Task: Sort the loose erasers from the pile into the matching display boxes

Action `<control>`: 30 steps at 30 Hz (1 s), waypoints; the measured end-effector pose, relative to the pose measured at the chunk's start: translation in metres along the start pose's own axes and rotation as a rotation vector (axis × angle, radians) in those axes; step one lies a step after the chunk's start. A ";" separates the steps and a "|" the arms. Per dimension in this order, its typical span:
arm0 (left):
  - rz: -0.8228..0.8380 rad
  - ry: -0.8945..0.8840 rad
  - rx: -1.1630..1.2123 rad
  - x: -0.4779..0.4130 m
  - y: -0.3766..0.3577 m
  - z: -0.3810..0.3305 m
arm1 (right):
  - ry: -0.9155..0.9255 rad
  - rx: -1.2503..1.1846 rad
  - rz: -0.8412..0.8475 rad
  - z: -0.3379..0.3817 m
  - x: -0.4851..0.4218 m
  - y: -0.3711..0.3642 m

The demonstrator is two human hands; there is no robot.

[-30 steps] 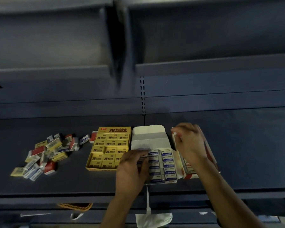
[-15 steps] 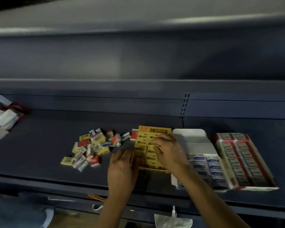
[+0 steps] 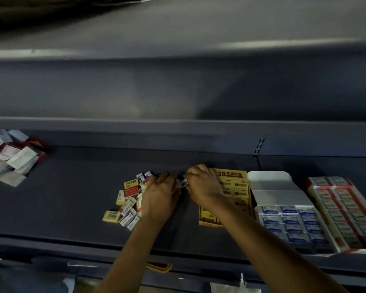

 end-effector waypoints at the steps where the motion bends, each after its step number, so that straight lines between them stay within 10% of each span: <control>1: 0.003 -0.006 0.013 0.000 -0.001 0.001 | -0.007 0.016 0.001 0.000 -0.002 -0.001; 30: 0.036 0.486 0.710 0.035 0.005 -0.052 | -0.450 -0.253 -0.188 -0.094 0.088 0.063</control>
Point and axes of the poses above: each hand's wrist, its own x-axis away from the middle knuckle, its own y-axis out of the back of the hand, z = x × y, the point moved 7 cm from there along -x, towards the middle knuckle, and after that the axes turned 15 degrees about -z, right-handed, at the moved point
